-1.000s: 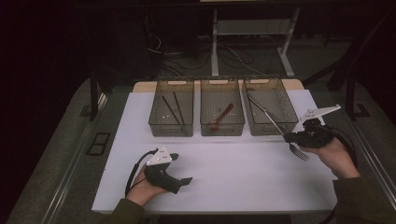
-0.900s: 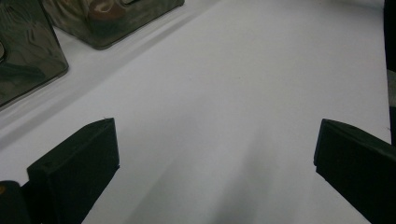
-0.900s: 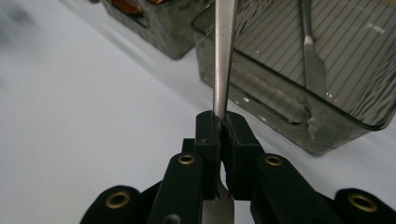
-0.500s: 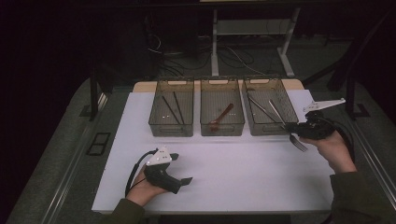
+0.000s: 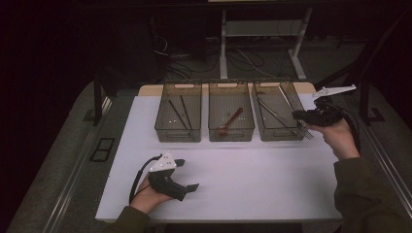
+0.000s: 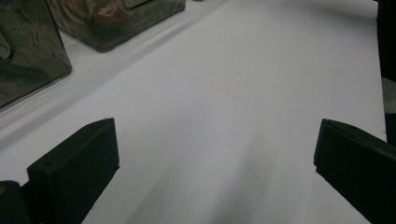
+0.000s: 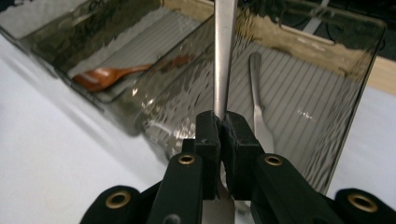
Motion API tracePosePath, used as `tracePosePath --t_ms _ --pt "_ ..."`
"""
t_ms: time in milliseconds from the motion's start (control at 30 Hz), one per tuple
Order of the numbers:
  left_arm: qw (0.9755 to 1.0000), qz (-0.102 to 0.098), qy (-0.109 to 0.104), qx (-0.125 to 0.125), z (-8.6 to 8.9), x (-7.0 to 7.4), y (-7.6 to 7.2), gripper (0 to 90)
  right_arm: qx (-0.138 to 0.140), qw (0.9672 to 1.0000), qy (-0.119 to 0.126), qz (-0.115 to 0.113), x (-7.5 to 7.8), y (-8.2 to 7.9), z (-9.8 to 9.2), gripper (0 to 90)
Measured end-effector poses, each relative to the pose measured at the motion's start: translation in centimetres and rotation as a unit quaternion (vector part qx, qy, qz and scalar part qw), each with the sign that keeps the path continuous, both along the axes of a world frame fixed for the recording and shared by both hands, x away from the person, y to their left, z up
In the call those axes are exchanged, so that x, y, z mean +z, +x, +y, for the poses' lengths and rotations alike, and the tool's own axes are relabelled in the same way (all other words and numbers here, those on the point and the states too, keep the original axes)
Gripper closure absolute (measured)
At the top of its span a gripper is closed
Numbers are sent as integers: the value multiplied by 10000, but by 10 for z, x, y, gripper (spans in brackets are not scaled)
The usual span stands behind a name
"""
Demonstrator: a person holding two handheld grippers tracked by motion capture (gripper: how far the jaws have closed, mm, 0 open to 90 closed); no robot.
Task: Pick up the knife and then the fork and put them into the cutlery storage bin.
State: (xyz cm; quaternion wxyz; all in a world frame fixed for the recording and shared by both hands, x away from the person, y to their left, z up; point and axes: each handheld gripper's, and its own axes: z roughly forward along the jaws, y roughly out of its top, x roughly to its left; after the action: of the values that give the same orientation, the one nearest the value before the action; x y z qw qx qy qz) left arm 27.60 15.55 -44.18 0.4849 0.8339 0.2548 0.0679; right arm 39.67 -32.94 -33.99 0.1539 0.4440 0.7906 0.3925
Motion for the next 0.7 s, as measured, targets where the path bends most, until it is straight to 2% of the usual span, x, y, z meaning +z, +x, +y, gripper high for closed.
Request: tracePosePath --t_ms 333,700 --pt "10000 6 -11 -11 0 0 0 0 -154 9997 -83 -150 4 36 6 836" --pt "10000 12 -43 -20 1 0 0 0 -367 9992 -26 -141 -18 67 4 836"
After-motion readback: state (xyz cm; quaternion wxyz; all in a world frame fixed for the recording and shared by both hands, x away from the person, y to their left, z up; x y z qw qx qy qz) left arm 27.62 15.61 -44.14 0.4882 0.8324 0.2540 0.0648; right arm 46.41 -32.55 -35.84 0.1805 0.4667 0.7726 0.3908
